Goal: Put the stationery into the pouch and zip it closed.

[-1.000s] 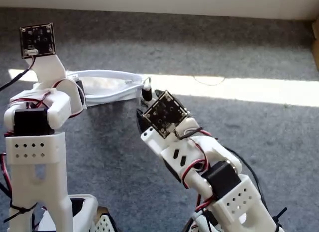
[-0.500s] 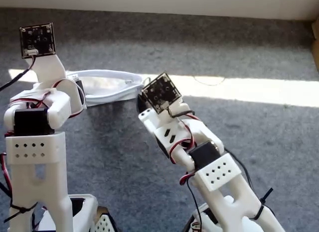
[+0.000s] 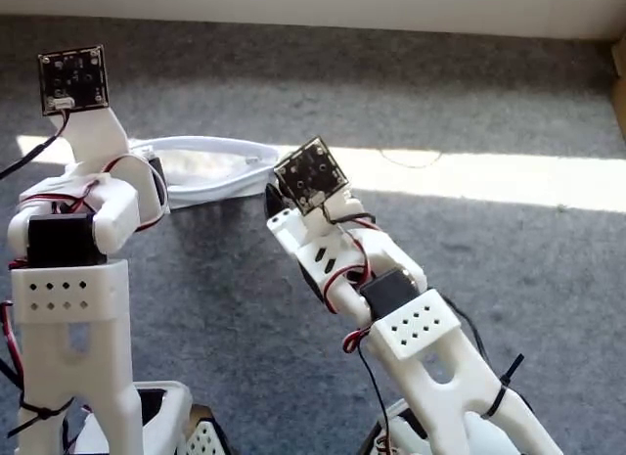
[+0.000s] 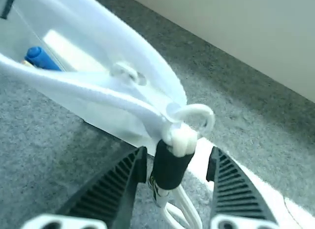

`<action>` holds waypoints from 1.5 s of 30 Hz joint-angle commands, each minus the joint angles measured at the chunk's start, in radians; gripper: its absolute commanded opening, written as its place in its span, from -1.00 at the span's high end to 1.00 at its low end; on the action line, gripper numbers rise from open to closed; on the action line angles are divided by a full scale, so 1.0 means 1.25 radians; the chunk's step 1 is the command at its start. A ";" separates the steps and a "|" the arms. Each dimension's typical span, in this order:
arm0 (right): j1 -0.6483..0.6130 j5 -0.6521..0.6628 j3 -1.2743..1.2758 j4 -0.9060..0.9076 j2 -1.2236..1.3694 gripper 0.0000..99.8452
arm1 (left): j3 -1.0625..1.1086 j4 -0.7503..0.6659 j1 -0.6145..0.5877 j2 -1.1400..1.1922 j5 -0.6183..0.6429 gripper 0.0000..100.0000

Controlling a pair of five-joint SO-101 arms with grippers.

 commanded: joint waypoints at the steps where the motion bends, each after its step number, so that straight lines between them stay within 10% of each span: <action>1: 0.010 -0.006 0.006 -0.019 -0.055 0.72 | 0.010 -0.010 -0.007 0.006 -0.007 0.99; 45: 0.020 0.065 0.099 -0.188 -0.098 0.99 | 0.012 -0.009 -0.007 0.006 -0.007 0.99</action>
